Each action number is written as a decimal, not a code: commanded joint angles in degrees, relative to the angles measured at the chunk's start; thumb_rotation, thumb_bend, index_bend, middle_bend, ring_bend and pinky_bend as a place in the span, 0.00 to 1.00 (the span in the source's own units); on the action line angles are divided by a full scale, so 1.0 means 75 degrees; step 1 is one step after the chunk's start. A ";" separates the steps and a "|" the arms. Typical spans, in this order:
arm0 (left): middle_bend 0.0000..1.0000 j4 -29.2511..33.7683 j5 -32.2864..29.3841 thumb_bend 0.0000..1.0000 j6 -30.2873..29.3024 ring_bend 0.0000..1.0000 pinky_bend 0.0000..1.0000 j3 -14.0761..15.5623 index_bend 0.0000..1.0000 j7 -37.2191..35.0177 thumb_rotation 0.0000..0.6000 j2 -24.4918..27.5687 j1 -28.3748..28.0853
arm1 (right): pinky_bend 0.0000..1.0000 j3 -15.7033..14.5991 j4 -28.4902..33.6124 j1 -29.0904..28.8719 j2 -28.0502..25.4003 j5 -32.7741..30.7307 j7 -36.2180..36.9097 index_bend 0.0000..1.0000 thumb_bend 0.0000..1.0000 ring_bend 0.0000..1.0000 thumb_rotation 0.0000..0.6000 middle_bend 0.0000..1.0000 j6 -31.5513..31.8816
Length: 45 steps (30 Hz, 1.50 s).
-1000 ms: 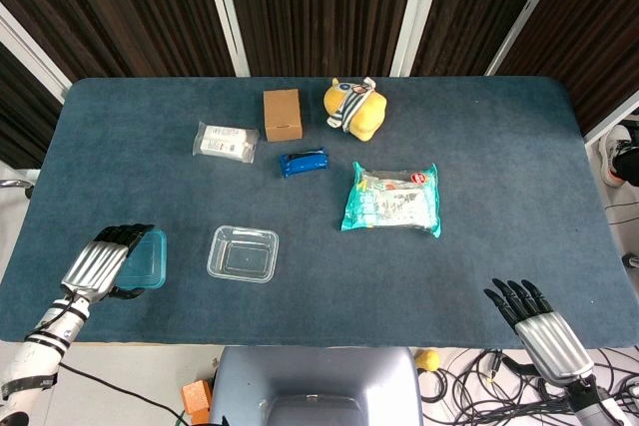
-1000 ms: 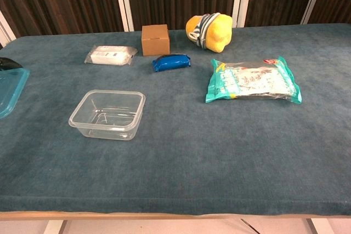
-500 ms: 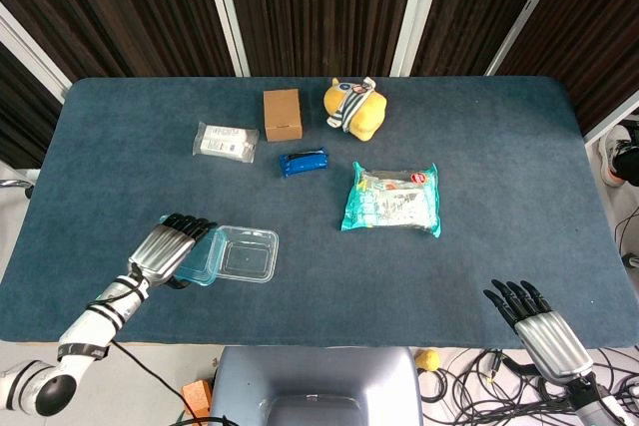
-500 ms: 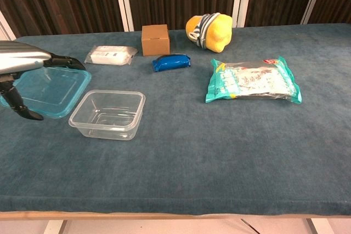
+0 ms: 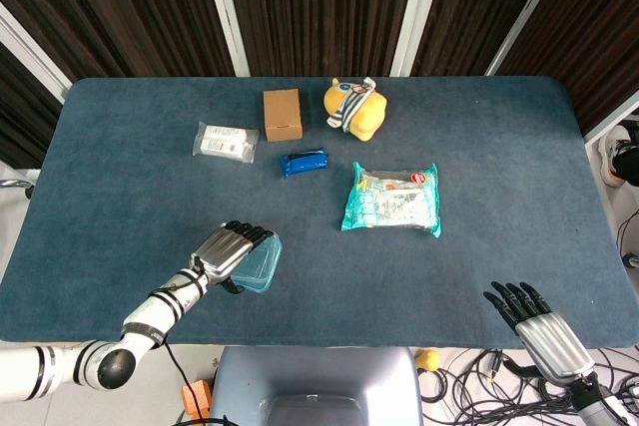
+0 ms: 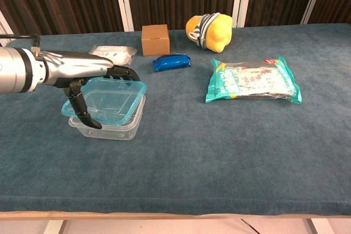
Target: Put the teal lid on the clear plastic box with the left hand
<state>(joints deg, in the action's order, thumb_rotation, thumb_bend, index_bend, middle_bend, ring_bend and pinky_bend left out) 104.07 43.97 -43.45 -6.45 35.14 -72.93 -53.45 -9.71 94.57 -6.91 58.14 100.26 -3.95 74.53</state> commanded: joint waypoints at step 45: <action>0.43 -0.0803 -0.1424 0.29 -0.0532 0.40 0.22 0.0875 0.13 -0.0181 1.00 -0.0663 -0.0970 | 0.00 -0.0087 -0.0053 0.0027 -0.0098 0.0187 0.0206 0.00 0.03 0.00 1.00 0.00 0.0192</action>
<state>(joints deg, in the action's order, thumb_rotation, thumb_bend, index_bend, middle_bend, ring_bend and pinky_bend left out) 98.02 33.44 -47.31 -0.01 33.64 -77.88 -60.60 -10.38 94.17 -6.70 57.40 101.68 -2.41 75.95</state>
